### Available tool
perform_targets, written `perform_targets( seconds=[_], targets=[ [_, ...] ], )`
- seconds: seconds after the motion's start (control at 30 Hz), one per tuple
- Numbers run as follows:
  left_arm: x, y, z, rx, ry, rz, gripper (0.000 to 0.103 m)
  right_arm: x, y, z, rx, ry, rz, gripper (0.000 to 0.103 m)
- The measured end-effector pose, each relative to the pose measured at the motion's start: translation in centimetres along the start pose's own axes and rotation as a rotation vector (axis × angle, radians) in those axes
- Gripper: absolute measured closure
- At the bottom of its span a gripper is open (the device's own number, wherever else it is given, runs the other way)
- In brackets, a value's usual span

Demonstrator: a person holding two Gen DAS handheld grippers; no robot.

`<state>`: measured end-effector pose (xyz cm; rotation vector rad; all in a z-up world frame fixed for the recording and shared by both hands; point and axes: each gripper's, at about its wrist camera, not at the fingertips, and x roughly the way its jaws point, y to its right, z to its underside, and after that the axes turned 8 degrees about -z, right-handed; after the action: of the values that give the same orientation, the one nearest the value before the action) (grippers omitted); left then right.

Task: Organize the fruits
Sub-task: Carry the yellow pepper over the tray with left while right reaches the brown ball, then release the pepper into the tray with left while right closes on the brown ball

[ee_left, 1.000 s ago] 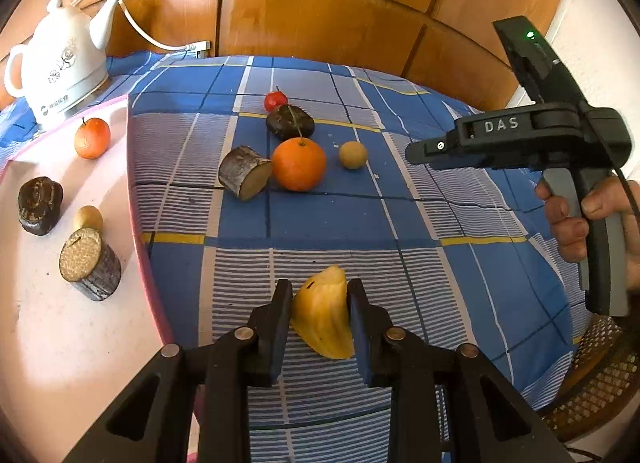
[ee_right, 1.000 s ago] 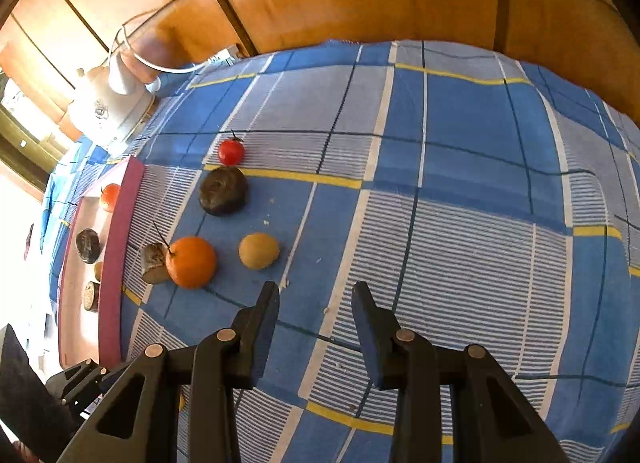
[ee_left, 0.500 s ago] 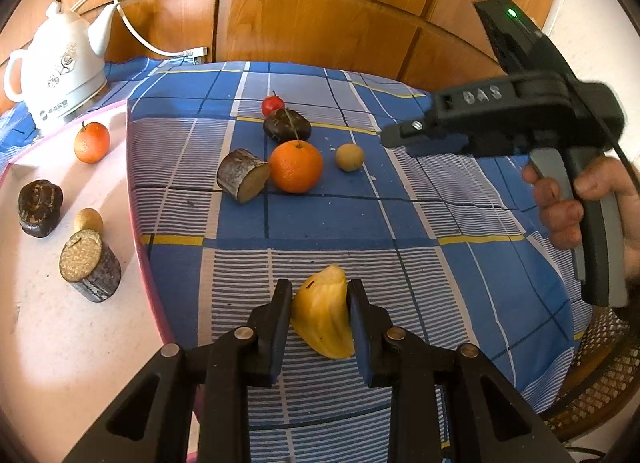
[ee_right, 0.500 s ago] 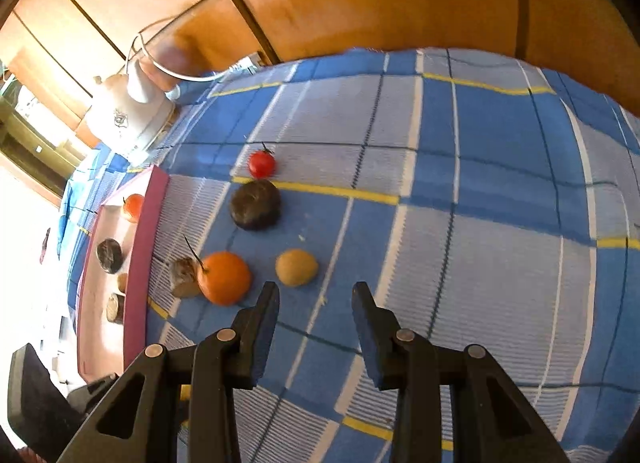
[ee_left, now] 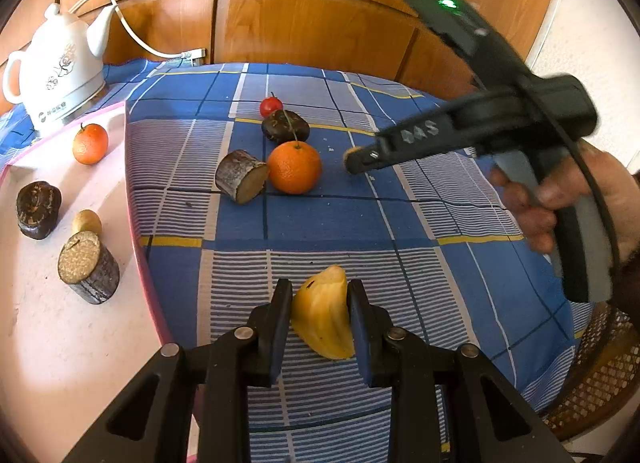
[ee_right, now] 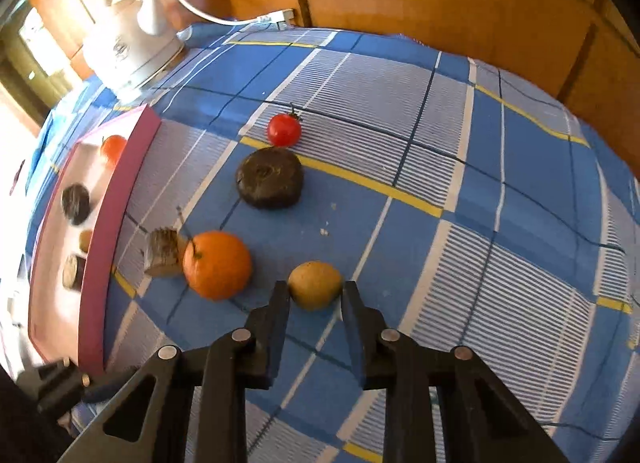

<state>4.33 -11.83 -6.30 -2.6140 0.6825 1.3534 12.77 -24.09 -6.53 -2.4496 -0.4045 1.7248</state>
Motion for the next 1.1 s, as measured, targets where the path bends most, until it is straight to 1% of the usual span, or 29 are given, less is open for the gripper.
perform_targets(
  seconds=[0.1, 0.2, 0.33, 0.43, 0.53, 0.6, 0.7, 0.87, 0.97, 1.1],
  targets=[
    [-0.1, -0.2, -0.1, -0.01, -0.004, 0.006, 0.075, -0.2, 0.1, 1.5, -0.035, -0.017, 0.03, 0.077],
    [-0.6, -0.4, -0.3, -0.03, -0.007, 0.016, 0.075, -0.5, 0.6, 2.5, -0.023, 0.002, 0.006, 0.077],
    [-2.6, -0.7, -0.9, -0.034, 0.043, 0.008, 0.075, -0.5, 0.9, 2.5, -0.023, 0.011, -0.002, 0.077],
    [-4.2, -2.0, -1.6, -0.077, 0.08, -0.005, 0.075, -0.6, 1.1, 2.6, -0.016, 0.016, -0.012, 0.077],
    [-5.7, -4.5, -2.2, -0.152, 0.102, -0.028, 0.075, -0.5, 0.9, 2.4, -0.024, 0.016, -0.009, 0.077],
    [-6.5, -6.3, -2.3, -0.201, 0.117, -0.054, 0.075, -0.5, 0.9, 2.4, -0.03, 0.015, -0.006, 0.077],
    [-7.5, -9.5, -2.3, -0.265, 0.137, -0.12, 0.075, -0.5, 0.8, 2.4, -0.038, 0.014, -0.003, 0.077],
    [-6.5, -15.4, -2.0, -0.41, 0.101, -0.223, 0.075, -0.3, 0.5, 2.3, -0.048, 0.014, 0.005, 0.077],
    [-5.4, -17.3, -1.9, -0.438, 0.075, -0.279, 0.075, -0.4, 0.6, 2.3, -0.048, 0.014, 0.006, 0.077],
    [-4.0, -18.3, -2.0, -0.447, 0.049, -0.325, 0.074, -0.4, 0.6, 2.4, -0.05, 0.015, 0.007, 0.077]
  ],
)
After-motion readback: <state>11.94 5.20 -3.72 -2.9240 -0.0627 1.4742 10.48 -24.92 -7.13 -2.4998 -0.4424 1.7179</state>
